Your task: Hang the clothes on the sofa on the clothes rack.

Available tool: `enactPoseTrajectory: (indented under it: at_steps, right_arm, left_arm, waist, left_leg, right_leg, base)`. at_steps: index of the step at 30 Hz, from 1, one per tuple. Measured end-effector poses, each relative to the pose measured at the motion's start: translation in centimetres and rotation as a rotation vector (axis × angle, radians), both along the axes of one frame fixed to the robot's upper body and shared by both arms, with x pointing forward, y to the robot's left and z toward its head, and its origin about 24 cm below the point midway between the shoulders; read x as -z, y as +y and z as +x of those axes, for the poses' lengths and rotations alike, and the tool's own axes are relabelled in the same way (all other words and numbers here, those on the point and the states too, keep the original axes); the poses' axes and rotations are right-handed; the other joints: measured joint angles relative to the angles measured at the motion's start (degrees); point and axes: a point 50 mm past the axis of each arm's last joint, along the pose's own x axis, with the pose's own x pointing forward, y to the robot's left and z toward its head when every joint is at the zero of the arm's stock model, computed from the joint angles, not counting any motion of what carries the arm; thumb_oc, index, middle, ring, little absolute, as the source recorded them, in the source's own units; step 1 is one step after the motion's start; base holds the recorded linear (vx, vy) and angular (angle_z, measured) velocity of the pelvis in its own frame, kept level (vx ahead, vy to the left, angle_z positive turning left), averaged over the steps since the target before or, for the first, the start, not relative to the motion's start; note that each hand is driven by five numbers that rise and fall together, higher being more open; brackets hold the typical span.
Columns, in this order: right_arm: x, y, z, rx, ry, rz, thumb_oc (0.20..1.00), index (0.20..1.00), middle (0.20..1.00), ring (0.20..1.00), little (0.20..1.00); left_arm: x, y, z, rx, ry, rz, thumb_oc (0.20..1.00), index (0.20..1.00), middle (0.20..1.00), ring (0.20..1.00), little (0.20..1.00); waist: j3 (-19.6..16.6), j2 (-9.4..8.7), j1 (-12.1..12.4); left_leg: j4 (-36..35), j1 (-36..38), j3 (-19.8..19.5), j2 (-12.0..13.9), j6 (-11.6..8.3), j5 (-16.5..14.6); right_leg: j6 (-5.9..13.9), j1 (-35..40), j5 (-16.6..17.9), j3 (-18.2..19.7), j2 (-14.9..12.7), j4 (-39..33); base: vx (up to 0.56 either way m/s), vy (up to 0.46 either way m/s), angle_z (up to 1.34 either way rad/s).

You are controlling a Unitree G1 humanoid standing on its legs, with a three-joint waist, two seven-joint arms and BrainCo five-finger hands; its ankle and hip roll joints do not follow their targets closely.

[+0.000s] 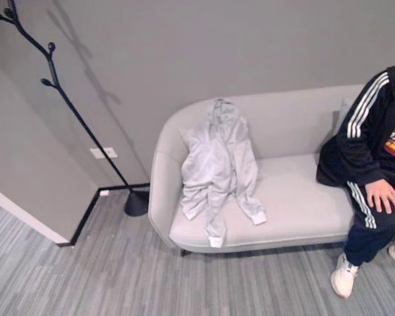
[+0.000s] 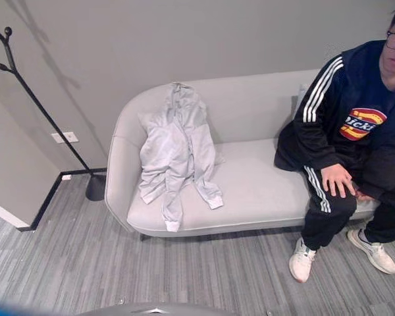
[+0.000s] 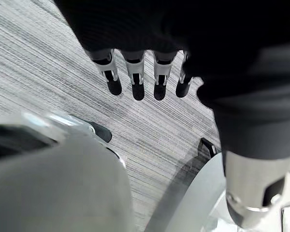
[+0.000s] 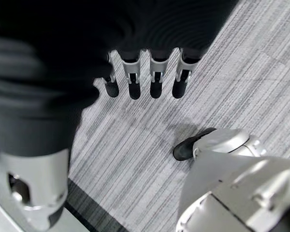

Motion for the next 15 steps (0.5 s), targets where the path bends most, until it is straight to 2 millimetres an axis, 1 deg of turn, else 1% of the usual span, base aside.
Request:
enactPoseTrajectory:
  at_steps: [3,4,5,7,8,9,10,12,13,14,15]
  right_arm:
    - [0.1,0.2,0.1,-0.019,0.001,0.005,1.000,1.000,1.000,1.000,1.000]
    - [0.0,0.0,0.5,-0.022,-0.010,-0.001,1.000,1.000,1.000,1.000,1.000]
    - [-0.1,-0.3,0.8,-0.026,-0.018,-0.011,1.000,1.000,1.000,1.000,1.000]
    - [-0.1,-0.4,0.7,-0.028,-0.015,-0.014,1.000,1.000,1.000,1.000,1.000]
    - [-0.1,-0.3,0.6,-0.040,-0.010,-0.013,1.000,1.000,1.000,1.000,1.000]
    - [-0.1,-0.2,0.5,-0.044,-0.006,-0.010,1.000,1.000,1.000,1.000,1.000]
    - [0.0,-0.1,0.2,-0.043,0.000,-0.006,1.000,1.000,1.000,1.000,1.000]
    - [-0.1,-0.3,0.2,-0.041,0.001,-0.011,1.000,1.000,1.000,1.000,1.000]
    - [-0.2,-0.6,0.1,-0.041,0.004,-0.019,1.000,1.000,1.000,1.000,1.000]
    - [-0.3,-1.1,-0.3,-0.038,0.016,-0.029,1.000,1.000,1.000,1.000,1.000]
    - [-0.3,-1.0,-0.3,-0.038,0.016,-0.026,1.000,1.000,1.000,1.000,1.000]
  left_arm:
    - [0.0,0.0,0.0,0.000,-0.003,0.003,1.000,1.000,1.000,1.000,1.000]
    - [0.0,0.0,0.1,0.001,-0.004,0.004,1.000,1.000,1.000,1.000,1.000]
    - [0.0,0.1,0.1,0.001,-0.004,0.006,1.000,1.000,1.000,1.000,1.000]
    - [-0.1,0.4,0.0,0.001,-0.002,0.014,1.000,1.000,1.000,1.000,1.000]
    - [-0.1,0.6,-0.2,0.000,0.002,0.019,1.000,1.000,1.000,1.000,1.000]
    - [-0.1,0.9,-0.2,0.000,0.003,0.024,1.000,1.000,1.000,1.000,1.000]
    - [-0.2,1.3,-0.1,0.003,0.001,0.034,1.000,1.000,1.000,1.000,1.000]
    - [-0.2,1.4,0.0,0.003,0.000,0.038,1.000,1.000,1.000,1.000,1.000]
    - [-0.2,1.3,-0.1,0.007,0.002,0.035,1.000,1.000,1.000,1.000,1.000]
    - [-0.1,1.0,-0.5,0.020,0.013,0.028,1.000,1.000,1.000,1.000,1.000]
    - [-0.2,1.1,-0.5,0.024,0.014,0.031,1.000,1.000,1.000,1.000,1.000]
  waist:
    - [0.2,-0.26,0.0]
    - [0.2,-0.38,0.1]
    - [0.3,-0.64,0.2]
    - [0.4,-1.46,0.3]
    - [0.4,-1.96,0.3]
    - [0.4,-2.47,0.2]
    - [0.3,-3.31,0.1]
    - [0.3,-3.63,0.2]
    - [0.1,-3.02,0.1]
    - [-0.1,-2.00,0.2]
    - [-0.1,-1.93,0.1]
  left_leg:
    - [0.1,1.4,0.0,0.1,-0.02,0.0]
    - [0.9,1.5,-0.2,0.2,-0.25,-0.1]
    - [1.4,1.4,-0.3,0.3,-0.46,-0.2]
    - [2.5,1.3,-0.4,0.4,-0.96,-0.5]
    - [2.9,1.3,-0.5,0.6,-1.47,-0.9]
    - [3.1,1.2,-0.4,1.3,-1.74,-1.1]
    - [2.9,0.7,-0.4,3.3,-1.75,-1.1]
    - [1.2,0.7,-0.6,5.9,-1.70,-0.5]
    - [0.3,1.1,-1.5,7.1,-2.10,1.8]
    - [-0.2,2.0,-2.9,7.8,-4.41,2.6]
    - [-0.2,2.0,-3.0,7.5,-4.42,2.6]
  right_leg:
    - [-0.15,1.8,0.1,0.2,0.1,-0.8]
    - [-0.26,2.4,0.2,0.3,0.2,-1.1]
    - [-0.56,2.8,0.3,0.3,0.3,-1.5]
    - [-1.40,3.9,0.9,0.2,0.2,-2.2]
    - [-1.48,4.4,0.9,0.0,0.1,-2.5]
    - [-1.53,4.8,0.9,-0.4,0.1,-2.7]
    - [-1.55,4.9,0.9,-0.8,0.1,-3.0]
    - [-1.35,4.9,0.8,-0.8,0.1,-2.9]
    - [-0.80,5.0,0.7,-0.9,0.5,-2.8]
    - [0.65,5.7,0.8,-0.7,0.6,-2.9]
    - [1.00,5.7,0.8,-0.7,0.3,-2.9]
  base:
    - [0.02,-0.056,-0.04]
    - [0.03,-0.116,-0.02]
    - [0.02,-0.098,0.01]
    - [0.02,-0.058,0.02]
    - [0.01,-0.028,0.06]
    - [0.01,-0.026,0.18]
    - [0.01,-0.024,0.18]
    - [0.02,-0.033,0.10]
    - [0.03,-0.047,0.01]
    - [0.02,-0.045,0.02]
    - [0.01,-0.048,-0.04]
